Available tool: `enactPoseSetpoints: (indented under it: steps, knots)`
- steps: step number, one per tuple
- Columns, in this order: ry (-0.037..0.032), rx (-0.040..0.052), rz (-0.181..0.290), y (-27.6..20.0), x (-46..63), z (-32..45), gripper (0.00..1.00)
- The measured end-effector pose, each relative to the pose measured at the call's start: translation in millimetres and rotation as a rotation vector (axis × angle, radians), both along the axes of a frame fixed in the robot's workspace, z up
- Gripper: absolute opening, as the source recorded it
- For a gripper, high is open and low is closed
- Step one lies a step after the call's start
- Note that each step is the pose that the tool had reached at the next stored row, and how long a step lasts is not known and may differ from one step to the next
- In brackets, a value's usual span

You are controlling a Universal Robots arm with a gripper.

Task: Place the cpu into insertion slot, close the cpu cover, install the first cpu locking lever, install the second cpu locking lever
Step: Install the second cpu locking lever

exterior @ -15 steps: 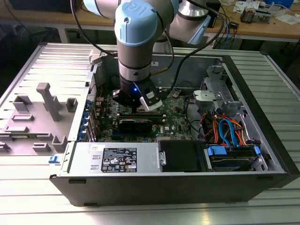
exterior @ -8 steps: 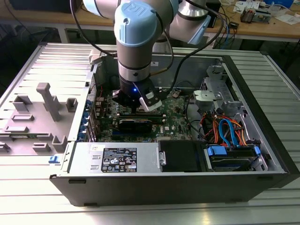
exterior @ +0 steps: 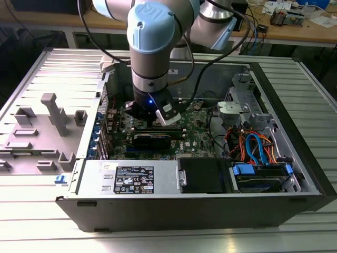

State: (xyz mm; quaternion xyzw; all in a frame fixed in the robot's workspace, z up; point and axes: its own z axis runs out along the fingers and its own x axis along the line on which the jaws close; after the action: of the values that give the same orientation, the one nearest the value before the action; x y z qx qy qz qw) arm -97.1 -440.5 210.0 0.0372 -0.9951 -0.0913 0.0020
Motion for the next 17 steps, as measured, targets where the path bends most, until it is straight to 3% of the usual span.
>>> enactPoseSetpoints:
  steps: [11,17]
  knots:
    - [0.0001,0.0217,0.015,-0.2,-4.9,-3.9,0.11]
    - [-0.0004,0.0414,0.026,-0.1,-4.8,-6.0,0.11]
